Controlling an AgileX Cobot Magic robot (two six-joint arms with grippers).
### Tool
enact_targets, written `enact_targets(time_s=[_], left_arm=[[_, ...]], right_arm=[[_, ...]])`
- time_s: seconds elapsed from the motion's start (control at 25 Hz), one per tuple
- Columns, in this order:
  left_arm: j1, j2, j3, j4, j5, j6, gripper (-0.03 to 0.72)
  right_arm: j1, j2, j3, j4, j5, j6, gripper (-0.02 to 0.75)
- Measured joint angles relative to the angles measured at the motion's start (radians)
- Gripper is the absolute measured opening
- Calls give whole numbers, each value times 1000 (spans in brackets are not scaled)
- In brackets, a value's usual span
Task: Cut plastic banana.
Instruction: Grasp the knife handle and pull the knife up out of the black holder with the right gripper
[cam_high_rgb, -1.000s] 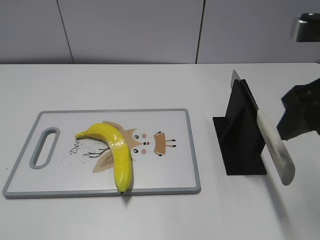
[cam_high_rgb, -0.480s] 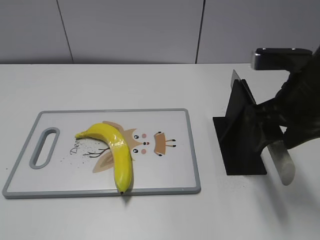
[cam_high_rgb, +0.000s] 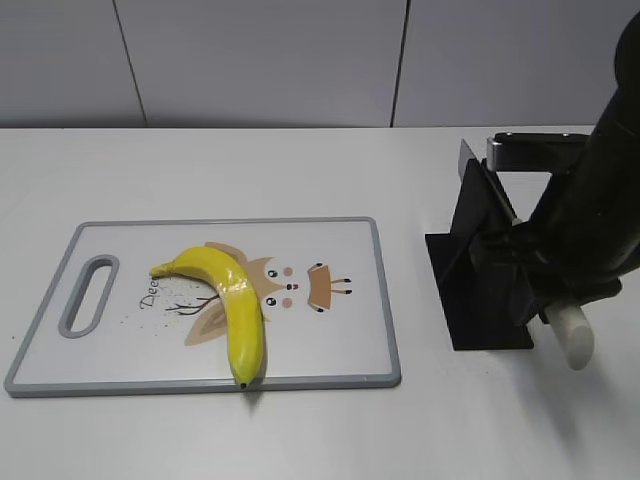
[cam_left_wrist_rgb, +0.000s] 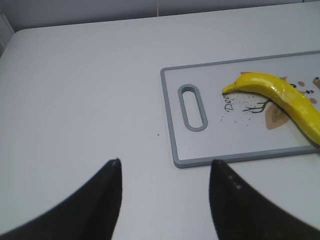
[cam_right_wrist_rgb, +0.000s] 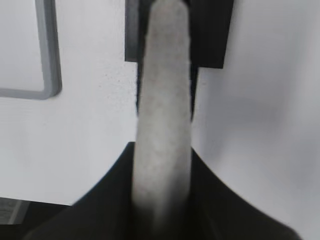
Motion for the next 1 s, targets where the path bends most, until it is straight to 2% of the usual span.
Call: enact_targets(time_s=[0.4,1.0], left_arm=[[0,0,0,0,0,0,543],[0,0,0,0,0,-1,543]], right_arm=[[0,-19,0,9,0,10,193],[1,-281,0,18,0,7,192]])
